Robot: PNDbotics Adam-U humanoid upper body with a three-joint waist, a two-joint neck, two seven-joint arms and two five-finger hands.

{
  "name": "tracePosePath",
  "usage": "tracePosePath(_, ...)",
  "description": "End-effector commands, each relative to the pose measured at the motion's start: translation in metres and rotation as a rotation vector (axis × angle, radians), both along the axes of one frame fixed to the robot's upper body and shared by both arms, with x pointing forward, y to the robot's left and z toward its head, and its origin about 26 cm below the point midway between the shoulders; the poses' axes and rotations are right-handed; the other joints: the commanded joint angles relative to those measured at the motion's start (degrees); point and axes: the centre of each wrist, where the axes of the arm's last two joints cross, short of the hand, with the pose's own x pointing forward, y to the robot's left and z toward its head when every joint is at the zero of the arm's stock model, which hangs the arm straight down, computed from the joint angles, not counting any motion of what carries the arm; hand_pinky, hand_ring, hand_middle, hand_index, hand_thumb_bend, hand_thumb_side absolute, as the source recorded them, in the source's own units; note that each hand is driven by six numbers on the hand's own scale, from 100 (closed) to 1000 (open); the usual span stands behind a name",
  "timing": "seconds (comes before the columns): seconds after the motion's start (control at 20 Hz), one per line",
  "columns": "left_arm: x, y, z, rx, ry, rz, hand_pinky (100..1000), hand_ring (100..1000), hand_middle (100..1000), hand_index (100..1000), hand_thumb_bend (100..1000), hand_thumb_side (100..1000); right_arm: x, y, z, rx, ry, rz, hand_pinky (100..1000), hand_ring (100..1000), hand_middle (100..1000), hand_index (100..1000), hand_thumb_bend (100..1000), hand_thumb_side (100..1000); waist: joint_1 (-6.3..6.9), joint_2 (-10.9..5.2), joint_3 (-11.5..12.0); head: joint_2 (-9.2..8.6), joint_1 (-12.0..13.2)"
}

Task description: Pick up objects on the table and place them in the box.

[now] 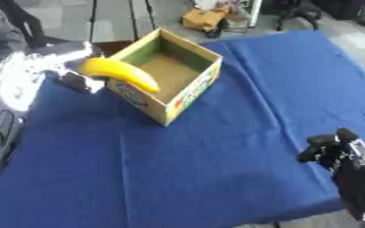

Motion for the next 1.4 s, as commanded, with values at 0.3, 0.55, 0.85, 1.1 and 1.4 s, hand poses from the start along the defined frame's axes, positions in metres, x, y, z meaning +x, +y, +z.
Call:
tracePosePath(0.3, 0.002, 0.013, 0.021, -0.021, -0.062, 0.081, 555, 560, 539, 597, 100, 247, 0.001, 0.001, 0.007, -0.016, -0.021, 0.036, 590, 545, 479, 630, 100, 939, 0.39, -0.31, -2.13, -1.17, 0.77)
tracePosePath(0.55, 0.004, 0.018, 0.019, -0.025, -0.091, 0.129, 561, 563, 540, 599, 100, 243, 0.004, 0.005, 0.009, -0.022, -0.023, 0.065, 590, 544, 479, 630, 100, 945, 1.22, 0.34, -4.25, -2.05, 1.43)
tracePosePath(0.85, 0.005, 0.023, 0.015, -0.001, -0.120, 0.176, 571, 566, 543, 606, 100, 237, 0.006, 0.008, 0.009, -0.029, -0.022, 0.087, 590, 544, 479, 630, 100, 950, 2.34, 0.74, -6.14, -2.92, 2.14)
tracePosePath(1.1, 0.006, 0.030, 0.011, 0.011, -0.138, 0.216, 576, 568, 545, 611, 126, 246, 0.010, 0.010, 0.011, -0.035, -0.028, 0.104, 590, 544, 480, 630, 100, 955, 3.61, 1.09, -7.84, -4.00, 2.59)
tracePosePath(1.4, 0.007, 0.031, 0.007, 0.019, -0.167, 0.240, 588, 581, 567, 645, 192, 264, 0.013, 0.013, 0.012, -0.043, -0.028, 0.116, 590, 544, 481, 630, 100, 963, 4.94, 1.53, -9.52, -4.80, 3.27)
